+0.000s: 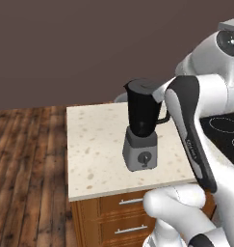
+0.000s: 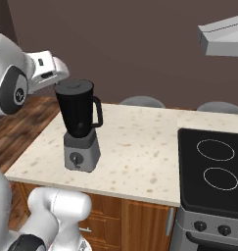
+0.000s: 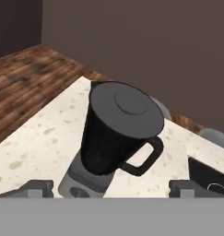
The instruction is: Close the lid blender by securely placing the lid on top.
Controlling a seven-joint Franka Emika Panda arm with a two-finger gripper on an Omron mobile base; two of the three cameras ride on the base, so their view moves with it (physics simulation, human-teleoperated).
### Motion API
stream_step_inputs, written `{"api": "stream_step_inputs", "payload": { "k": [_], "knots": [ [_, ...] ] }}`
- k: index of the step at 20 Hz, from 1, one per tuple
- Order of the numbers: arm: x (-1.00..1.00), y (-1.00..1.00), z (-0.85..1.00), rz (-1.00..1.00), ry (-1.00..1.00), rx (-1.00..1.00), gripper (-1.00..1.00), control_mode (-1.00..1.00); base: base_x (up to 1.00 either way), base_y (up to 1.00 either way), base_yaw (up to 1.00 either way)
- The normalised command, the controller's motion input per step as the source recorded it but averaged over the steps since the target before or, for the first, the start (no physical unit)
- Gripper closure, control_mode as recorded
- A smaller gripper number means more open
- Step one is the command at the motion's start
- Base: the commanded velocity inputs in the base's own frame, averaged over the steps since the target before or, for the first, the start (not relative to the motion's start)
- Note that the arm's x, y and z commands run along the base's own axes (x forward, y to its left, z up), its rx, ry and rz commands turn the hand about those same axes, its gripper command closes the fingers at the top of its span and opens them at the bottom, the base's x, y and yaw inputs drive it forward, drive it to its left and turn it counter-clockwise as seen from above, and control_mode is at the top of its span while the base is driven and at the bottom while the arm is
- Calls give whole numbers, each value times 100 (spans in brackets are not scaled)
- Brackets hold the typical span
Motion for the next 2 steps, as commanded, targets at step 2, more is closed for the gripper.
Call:
{"api": "stream_step_inputs", "payload": {
  "k": [2],
  "knots": [
    [0, 0, 0, 0, 0, 0, -100, -100, 0, 0, 0]
  ]
}}
